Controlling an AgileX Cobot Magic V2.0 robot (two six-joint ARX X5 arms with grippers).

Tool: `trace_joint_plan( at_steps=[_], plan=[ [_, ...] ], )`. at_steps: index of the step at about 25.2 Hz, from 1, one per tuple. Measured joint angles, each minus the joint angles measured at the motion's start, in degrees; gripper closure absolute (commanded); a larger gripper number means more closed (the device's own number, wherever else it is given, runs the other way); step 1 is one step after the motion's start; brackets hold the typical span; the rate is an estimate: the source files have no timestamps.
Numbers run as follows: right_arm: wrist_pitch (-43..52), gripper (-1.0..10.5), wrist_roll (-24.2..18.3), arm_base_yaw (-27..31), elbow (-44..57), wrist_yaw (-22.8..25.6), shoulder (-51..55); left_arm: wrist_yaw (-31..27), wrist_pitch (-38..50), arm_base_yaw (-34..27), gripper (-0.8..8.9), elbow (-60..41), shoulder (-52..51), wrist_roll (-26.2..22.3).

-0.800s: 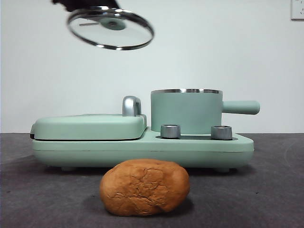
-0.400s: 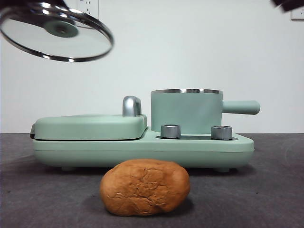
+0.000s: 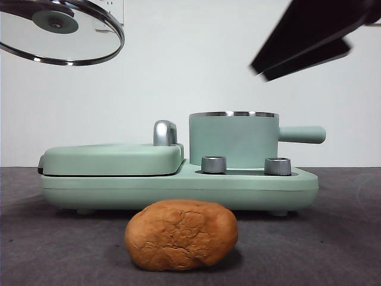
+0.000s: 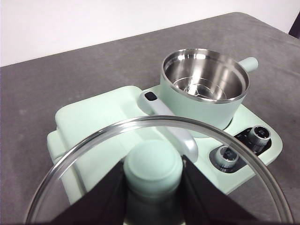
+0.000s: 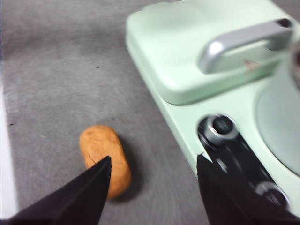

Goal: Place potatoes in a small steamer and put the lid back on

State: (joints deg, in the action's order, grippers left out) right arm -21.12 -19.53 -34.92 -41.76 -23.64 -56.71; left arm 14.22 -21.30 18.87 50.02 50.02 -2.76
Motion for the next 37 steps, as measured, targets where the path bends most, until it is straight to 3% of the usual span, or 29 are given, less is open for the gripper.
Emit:
trace_joint_plan(
  at_steps=[13, 17, 22, 31, 35, 37],
  plan=[
    [8.6, 5.9, -1.8, -9.8, 0.0, 0.1, -15.7, 0.0, 0.0, 0.0, 8.01, 0.0, 0.0, 0.1],
    [8.7, 5.9, -3.5, -12.3, 0.0, 3.3, -19.4, 0.0, 0.0, 0.0, 8.01, 0.0, 0.0, 0.1],
    [9.7, 5.9, -4.6, -13.5, 0.0, 5.7, -23.4, 0.0, 0.0, 0.0, 8.01, 0.0, 0.0, 0.5],
    [11.5, 5.9, -4.7, -13.5, 0.0, 5.8, -28.7, 0.0, 0.0, 0.0, 8.01, 0.0, 0.0, 0.5],
    [11.5, 7.8, -4.4, -13.4, 0.0, 5.8, -28.9, 0.0, 0.0, 0.0, 8.01, 0.0, 0.0, 0.5],
    [11.0, 7.8, -4.0, -13.4, 0.0, 5.7, -28.9, 0.0, 0.0, 0.0, 8.01, 0.0, 0.0, 0.5]
  ],
)
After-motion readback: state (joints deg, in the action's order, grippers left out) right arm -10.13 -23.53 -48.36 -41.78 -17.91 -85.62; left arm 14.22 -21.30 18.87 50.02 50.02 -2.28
